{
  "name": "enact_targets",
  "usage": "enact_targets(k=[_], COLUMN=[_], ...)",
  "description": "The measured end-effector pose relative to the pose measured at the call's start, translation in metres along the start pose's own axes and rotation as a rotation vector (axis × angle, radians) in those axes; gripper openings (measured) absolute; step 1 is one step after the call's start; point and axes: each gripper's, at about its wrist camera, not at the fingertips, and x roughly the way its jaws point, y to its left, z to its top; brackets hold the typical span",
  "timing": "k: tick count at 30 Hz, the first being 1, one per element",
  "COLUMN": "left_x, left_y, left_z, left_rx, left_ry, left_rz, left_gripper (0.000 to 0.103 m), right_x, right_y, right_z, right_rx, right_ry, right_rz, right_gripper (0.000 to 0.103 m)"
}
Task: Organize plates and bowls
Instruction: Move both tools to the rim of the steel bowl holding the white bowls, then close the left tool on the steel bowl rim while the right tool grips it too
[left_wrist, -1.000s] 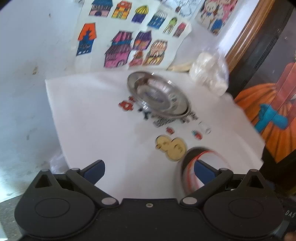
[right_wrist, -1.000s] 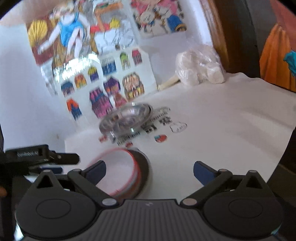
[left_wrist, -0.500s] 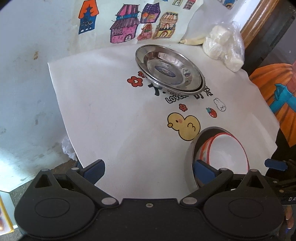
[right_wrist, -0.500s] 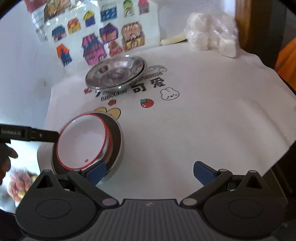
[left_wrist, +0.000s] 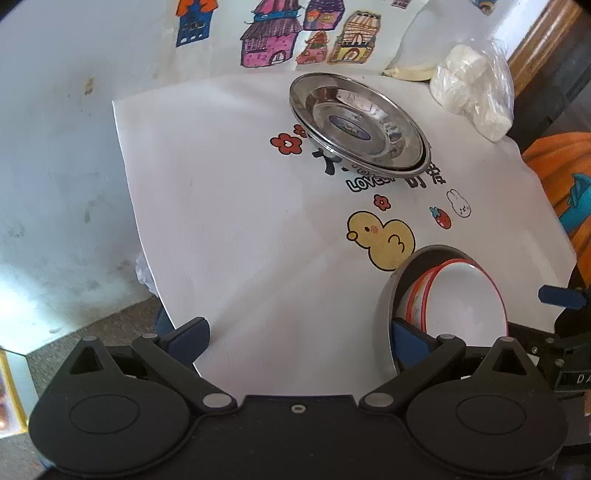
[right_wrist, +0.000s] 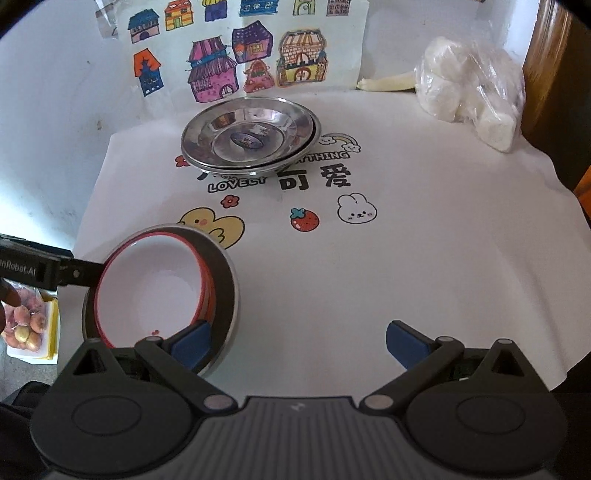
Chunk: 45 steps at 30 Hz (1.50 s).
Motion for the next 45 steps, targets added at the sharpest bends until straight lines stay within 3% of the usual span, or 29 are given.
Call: enact_targets(k=[9,13,15,20,23,28,37,43,45], left_x=[0.008,0.009,0.009,0.009,0.008,0.007,0.0,-0.002,-0.002], left_y=[-0.02,-0.022,-0.023,-0.023,-0.024,-0.021,-0.024,-0.023,-0.022], left_z=[-0.001,-0.001,0.0,-0.001,-0.001,-0.002,-0.003,-0.006,-0.008], left_rx=[0.114,0.077,0.063,0.05,0.058,0.029,0.054,0.039,0.022], left_ry=[0.029,0.035,0.036,0.039,0.033,0.015,-0.014,-0.038,-0.044], left_rz=[0.09,0.11,0.119,0.127,0.112,0.102,0.059,0.02,-0.007], left_gripper=[0.102,0.102,0.102,0.102,0.098,0.097,0.08,0.067,0.058], right_x=[0.013,0.016,0.016,0.012,0.012,0.019,0.021,0.022,0.022], right_y=[0.006,0.004,0.004,0.006,0.006,-0.002,0.009,0.008,0.006], right_z=[0.002,0.002,0.002,0.003,0.004,0.003,0.005,0.003,0.001], right_rx=[-0.05,-0.043,-0.047,-0.048,-0.035,0.033,0.038,0.086,0.114], right_ry=[0.029,0.028,0.027,0.036,0.042,0.066,0.079,0.081,0.077], right_rz=[-0.037,-0.032,-0.021,0.041,0.072,0.13,0.175,0.178,0.184], right_gripper=[0.103,0.102,0.098,0.074,0.065,0.062,0.034,0.034,0.034])
